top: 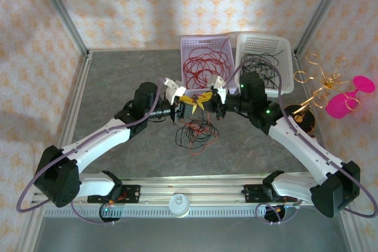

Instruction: Untangle the cables

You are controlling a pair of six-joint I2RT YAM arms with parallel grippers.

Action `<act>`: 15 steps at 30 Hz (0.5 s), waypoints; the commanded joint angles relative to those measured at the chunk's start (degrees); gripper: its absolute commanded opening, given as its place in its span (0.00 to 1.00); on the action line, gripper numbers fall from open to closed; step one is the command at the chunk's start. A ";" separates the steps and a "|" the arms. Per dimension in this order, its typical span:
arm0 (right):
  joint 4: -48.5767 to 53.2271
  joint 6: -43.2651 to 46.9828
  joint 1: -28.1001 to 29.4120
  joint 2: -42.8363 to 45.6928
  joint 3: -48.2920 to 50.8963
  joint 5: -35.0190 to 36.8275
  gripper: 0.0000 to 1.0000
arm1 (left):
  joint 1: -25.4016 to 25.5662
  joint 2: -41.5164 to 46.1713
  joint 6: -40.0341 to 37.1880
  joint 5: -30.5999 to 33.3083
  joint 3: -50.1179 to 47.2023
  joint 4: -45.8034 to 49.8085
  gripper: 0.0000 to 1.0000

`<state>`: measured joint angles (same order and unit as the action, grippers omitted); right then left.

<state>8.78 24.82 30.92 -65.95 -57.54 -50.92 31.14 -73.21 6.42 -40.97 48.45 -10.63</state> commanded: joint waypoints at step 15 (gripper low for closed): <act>-0.83 0.29 -0.33 -0.19 -1.08 -1.60 0.00 | 0.07 2.65 -3.08 5.73 4.01 -1.75 0.40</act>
<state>8.78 24.86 30.89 -66.15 -57.54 -51.07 31.14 -72.69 4.69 -37.32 50.28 -11.18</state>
